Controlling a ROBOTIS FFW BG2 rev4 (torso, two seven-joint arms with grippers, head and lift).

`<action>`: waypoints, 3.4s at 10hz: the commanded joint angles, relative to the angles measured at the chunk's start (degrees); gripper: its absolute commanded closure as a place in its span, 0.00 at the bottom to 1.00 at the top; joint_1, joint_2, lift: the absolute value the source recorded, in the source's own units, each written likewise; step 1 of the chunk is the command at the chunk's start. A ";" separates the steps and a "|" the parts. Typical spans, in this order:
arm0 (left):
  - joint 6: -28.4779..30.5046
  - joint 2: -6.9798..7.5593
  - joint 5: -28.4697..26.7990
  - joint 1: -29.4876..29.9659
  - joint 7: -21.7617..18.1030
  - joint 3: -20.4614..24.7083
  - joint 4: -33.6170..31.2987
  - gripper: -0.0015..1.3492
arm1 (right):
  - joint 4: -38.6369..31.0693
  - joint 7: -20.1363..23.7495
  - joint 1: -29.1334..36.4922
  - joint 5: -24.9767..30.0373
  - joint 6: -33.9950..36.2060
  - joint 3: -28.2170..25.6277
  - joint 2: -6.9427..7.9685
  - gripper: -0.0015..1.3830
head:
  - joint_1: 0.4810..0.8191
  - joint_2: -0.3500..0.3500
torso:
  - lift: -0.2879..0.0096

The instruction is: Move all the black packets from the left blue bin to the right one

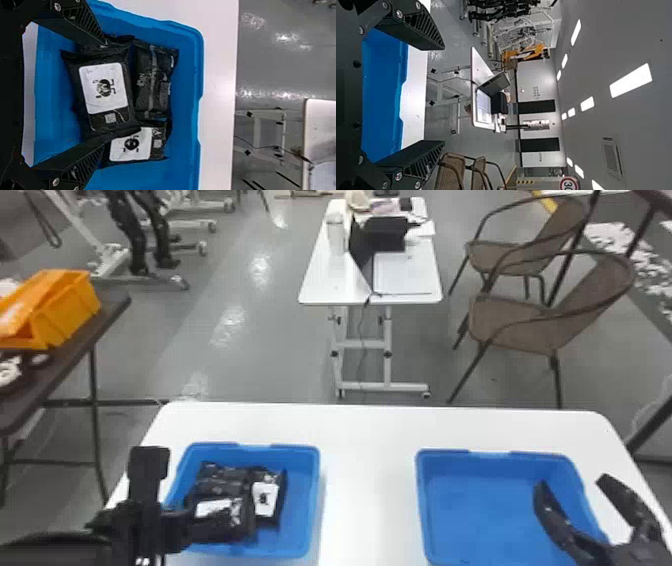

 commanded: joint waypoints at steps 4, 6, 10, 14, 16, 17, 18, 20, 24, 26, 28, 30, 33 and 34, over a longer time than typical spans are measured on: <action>-0.42 1.45 -5.37 -5.15 -6.60 -1.96 11.20 0.08 | 0.53 0.34 -0.40 -0.44 0.45 0.09 0.75 0.13 | 0.63 0.69 | 0.97; -6.04 1.71 -10.64 -7.61 -13.89 -2.23 18.85 0.11 | 0.89 0.52 -0.40 -0.79 0.54 0.00 0.75 0.13 | 0.63 0.69 | 0.97; -7.36 1.45 -19.52 -9.72 -21.01 -3.19 22.28 0.73 | 1.15 0.70 -0.58 -1.32 0.62 0.00 0.75 0.13 | 0.63 0.71 | 0.97; -12.28 0.92 -24.88 -10.16 -29.62 -2.14 22.10 0.90 | 1.68 1.14 -0.84 -1.58 0.80 0.18 0.75 0.13 | 0.63 0.70 | 0.97; -16.50 -1.28 -25.32 -7.17 -34.28 1.11 15.95 0.90 | 1.59 1.31 -0.75 -1.67 0.80 0.18 0.75 0.13 | 0.63 0.68 | 0.97; -18.17 -1.81 -25.50 -5.41 -34.28 0.85 10.41 0.90 | 1.41 1.31 -0.75 -1.67 0.80 0.18 0.75 0.13 | 0.63 0.67 | 0.97; -23.80 -2.07 -23.56 -4.62 -34.81 0.06 7.42 0.90 | 1.24 1.31 -0.75 -1.58 0.80 0.18 0.75 0.13 | 0.63 0.66 | 0.97; -32.76 -1.54 -16.18 -6.55 -35.51 -4.25 8.48 0.90 | 0.71 1.57 -2.42 -1.85 0.80 0.53 0.75 0.13 | 0.63 0.56 | 0.97; -45.33 1.45 -3.09 -23.08 -36.39 -22.62 26.67 0.90 | 2.29 4.21 -8.93 -5.45 0.80 4.31 0.75 0.13 | 0.63 0.33 | 0.97; -46.56 -0.05 -0.54 -28.17 -37.10 -27.36 31.77 0.90 | 3.96 4.21 -11.74 -5.54 0.80 6.68 0.75 0.13 | 0.63 0.29 | 0.97; -48.23 -3.39 -1.77 -31.43 -39.03 -28.24 35.99 0.90 | 5.46 4.30 -14.73 -7.82 0.80 9.58 0.75 0.12 | 0.63 0.27 | 0.97; -49.37 -5.32 -3.00 -33.18 -39.56 -29.12 39.59 0.90 | 5.63 5.79 -16.66 -11.34 0.98 12.74 0.75 0.13 | 0.63 0.27 | 0.97; -49.81 -6.20 -2.03 -34.33 -39.56 -30.26 41.35 0.90 | 4.66 6.94 -17.71 -13.18 5.11 15.56 0.75 0.13 | 0.63 0.30 | 0.97; -49.81 -6.29 1.22 -34.41 -39.38 -31.32 41.35 0.90 | 5.89 6.94 -18.59 -13.27 5.28 15.82 0.75 0.13 | 0.63 0.31 | 0.97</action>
